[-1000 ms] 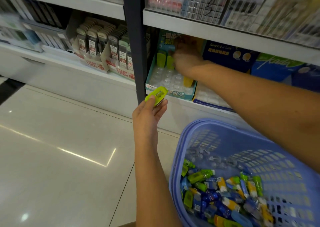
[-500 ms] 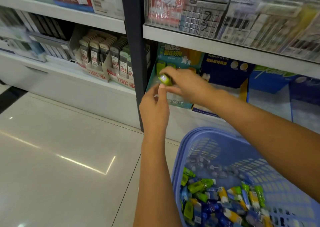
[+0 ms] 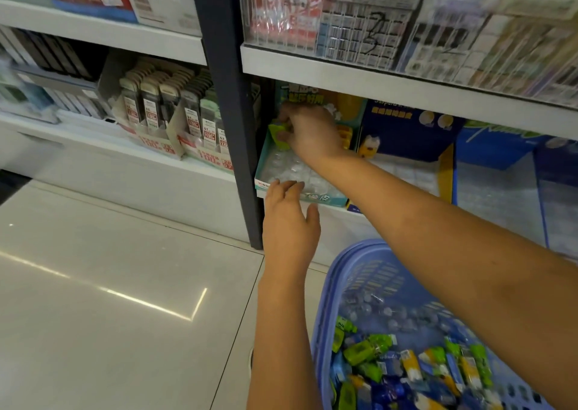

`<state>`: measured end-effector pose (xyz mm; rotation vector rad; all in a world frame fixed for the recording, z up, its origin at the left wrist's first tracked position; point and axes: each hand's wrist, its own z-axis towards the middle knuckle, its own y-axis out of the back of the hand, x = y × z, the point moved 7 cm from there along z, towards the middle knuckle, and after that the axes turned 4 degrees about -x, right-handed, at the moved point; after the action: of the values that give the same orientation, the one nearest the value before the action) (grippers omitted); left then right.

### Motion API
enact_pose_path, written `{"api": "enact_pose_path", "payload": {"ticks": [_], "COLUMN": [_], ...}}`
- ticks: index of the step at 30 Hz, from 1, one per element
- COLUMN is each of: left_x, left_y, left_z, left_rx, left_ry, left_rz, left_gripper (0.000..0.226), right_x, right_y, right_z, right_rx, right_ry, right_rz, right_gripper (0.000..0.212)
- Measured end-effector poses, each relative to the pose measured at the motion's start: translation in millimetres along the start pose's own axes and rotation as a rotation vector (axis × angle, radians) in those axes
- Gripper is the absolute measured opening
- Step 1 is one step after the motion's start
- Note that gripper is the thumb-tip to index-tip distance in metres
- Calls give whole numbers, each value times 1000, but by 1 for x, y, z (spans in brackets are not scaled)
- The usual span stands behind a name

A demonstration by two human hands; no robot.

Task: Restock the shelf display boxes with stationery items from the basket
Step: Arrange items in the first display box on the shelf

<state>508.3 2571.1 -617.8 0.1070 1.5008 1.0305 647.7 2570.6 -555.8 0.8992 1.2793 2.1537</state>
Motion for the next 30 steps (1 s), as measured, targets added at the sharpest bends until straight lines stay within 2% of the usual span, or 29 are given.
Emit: {"api": "enact_pose_path", "payload": {"ticks": [3, 7, 11, 18, 22, 26, 30], "left_x": [1, 2, 2, 2, 2, 4, 5], "left_y": [1, 1, 0, 0, -1, -1, -1], "left_z": [-1, -1, -1, -1, 0, 0, 1], "left_rx": [4, 4, 2, 14, 13, 6, 26], "left_ry": [1, 1, -2, -3, -1, -22, -32], "left_rz": [-14, -20, -12, -12, -4, -2, -3], "left_gripper": [42, 42, 43, 44, 44, 44, 45], "right_x": [-6, -15, -11, 6, 16, 24, 29], "right_y": [2, 2, 0, 2, 1, 0, -9], "right_z": [2, 3, 0, 4, 7, 12, 3], "right_rx": [22, 102, 114, 149, 188, 207, 203], "right_ry": [31, -11, -4, 154, 75, -41, -69], "right_rz": [-50, -3, -6, -275, -330, -232, -217], "right_gripper": [32, 42, 40, 27, 25, 29, 31]}}
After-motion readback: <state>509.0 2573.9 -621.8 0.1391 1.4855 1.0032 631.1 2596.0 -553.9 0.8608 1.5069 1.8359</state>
